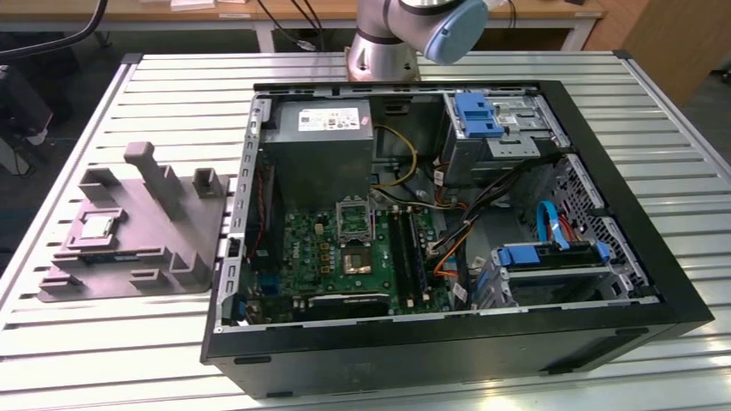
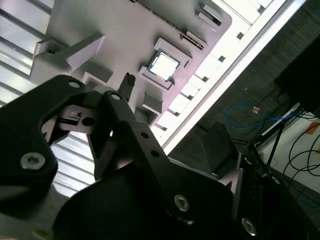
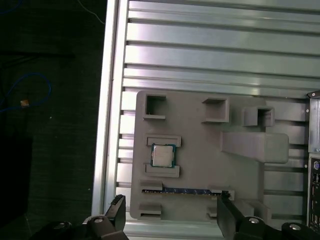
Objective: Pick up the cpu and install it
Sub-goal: 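Pick up the cpu and move it towards the insertion slot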
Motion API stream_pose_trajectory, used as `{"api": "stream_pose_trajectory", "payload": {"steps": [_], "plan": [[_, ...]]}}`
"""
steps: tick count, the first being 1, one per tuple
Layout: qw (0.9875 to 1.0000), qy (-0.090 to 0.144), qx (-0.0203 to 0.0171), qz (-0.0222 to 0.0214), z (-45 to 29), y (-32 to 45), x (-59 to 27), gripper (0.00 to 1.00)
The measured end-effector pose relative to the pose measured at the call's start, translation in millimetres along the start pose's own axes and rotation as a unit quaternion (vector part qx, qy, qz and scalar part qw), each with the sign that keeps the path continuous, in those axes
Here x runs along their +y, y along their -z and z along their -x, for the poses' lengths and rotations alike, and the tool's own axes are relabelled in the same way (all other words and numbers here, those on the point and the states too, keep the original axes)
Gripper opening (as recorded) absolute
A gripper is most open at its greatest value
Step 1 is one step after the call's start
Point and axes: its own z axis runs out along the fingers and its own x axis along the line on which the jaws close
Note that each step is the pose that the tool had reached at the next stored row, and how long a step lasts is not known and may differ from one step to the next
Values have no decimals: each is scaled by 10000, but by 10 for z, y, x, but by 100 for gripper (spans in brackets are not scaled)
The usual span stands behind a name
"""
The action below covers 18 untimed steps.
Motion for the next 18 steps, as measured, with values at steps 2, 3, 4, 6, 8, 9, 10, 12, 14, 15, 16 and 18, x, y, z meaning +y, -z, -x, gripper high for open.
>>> {"api": "stream_pose_trajectory", "payload": {"steps": [2,3,4,6,8,9,10,12,14,15,16,18], "plan": [[10000,0,0,0,0,0,0,83],[10000,0,0,0,0,0,0,89],[10000,0,0,0,0,0,0,89],[10000,0,0,0,0,0,0,89],[10000,0,0,0,0,0,0,88],[10000,0,0,1,0,0,0,88],[10000,0,0,0,0,0,0,82],[10000,0,0,1,0,0,0,75],[10000,0,0,1,0,0,0,64],[10000,0,0,1,0,0,0,64],[10000,0,0,1,0,0,0,64],[10000,0,0,1,0,0,0,57]]}}
